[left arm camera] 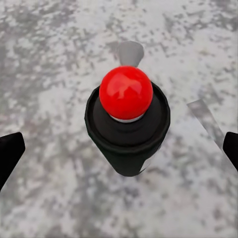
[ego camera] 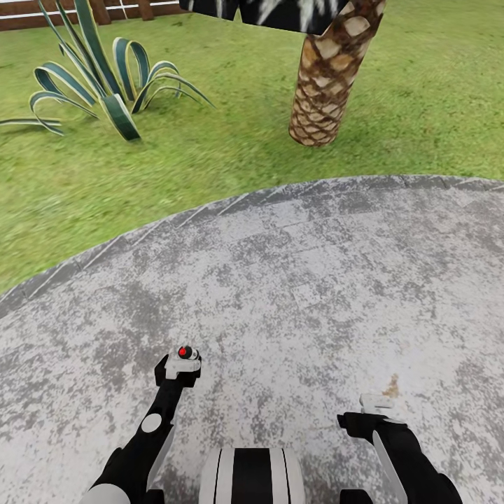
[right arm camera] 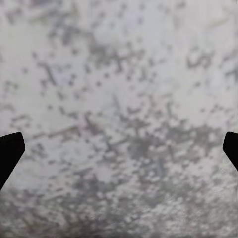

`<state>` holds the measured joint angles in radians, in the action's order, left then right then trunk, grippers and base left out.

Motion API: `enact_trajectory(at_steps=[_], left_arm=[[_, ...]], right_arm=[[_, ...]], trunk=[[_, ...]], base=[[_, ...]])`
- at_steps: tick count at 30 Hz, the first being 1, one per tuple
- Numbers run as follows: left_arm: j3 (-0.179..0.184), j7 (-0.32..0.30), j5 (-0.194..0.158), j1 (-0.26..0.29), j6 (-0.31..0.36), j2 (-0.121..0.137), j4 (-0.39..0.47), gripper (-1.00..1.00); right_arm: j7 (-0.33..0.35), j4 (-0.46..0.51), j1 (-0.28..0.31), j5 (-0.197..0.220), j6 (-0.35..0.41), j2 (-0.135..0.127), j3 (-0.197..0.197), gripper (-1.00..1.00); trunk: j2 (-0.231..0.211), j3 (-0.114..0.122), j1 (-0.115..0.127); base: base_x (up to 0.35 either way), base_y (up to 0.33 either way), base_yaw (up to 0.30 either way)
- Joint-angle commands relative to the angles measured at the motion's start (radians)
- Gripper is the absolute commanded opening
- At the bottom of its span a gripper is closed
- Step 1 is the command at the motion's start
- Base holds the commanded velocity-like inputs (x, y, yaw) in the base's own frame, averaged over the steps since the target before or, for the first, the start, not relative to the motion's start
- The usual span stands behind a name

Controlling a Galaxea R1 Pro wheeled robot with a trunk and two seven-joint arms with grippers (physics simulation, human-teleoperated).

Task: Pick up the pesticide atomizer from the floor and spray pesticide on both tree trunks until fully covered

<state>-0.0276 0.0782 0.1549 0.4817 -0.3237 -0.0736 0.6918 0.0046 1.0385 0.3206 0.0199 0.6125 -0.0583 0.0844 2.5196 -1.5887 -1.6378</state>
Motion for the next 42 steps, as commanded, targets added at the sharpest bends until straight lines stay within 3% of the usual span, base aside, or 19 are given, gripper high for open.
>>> enact_trajectory(at_steps=[1, 17, 42], left_arm=[[0.000, 0.000, 0.000, 0.000, 0.000, 0.000, 0.000, 1.00], [0.000, 0.000, 0.000, 0.000, 0.000, 0.000, 0.000, 1.00], [0.002, 0.000, 0.000, 0.000, 0.000, 0.000, 0.000, 1.00]], right_arm=[[0.000, 0.000, 0.000, 0.000, 0.000, 0.000, 0.000, 1.00], [0.000, 0.000, 0.000, 0.000, 0.000, 0.000, 0.000, 1.00], [0.000, 0.000, 0.000, 0.000, 0.000, 0.000, 0.000, 1.00]], trunk=[[0.000, 0.000, 0.000], [0.000, 0.000, 0.000], [0.000, 0.000, 0.000]], base=[[0.003, -0.001, 0.000], [0.068, 0.000, 0.000], [-0.026, 0.000, 0.000]])
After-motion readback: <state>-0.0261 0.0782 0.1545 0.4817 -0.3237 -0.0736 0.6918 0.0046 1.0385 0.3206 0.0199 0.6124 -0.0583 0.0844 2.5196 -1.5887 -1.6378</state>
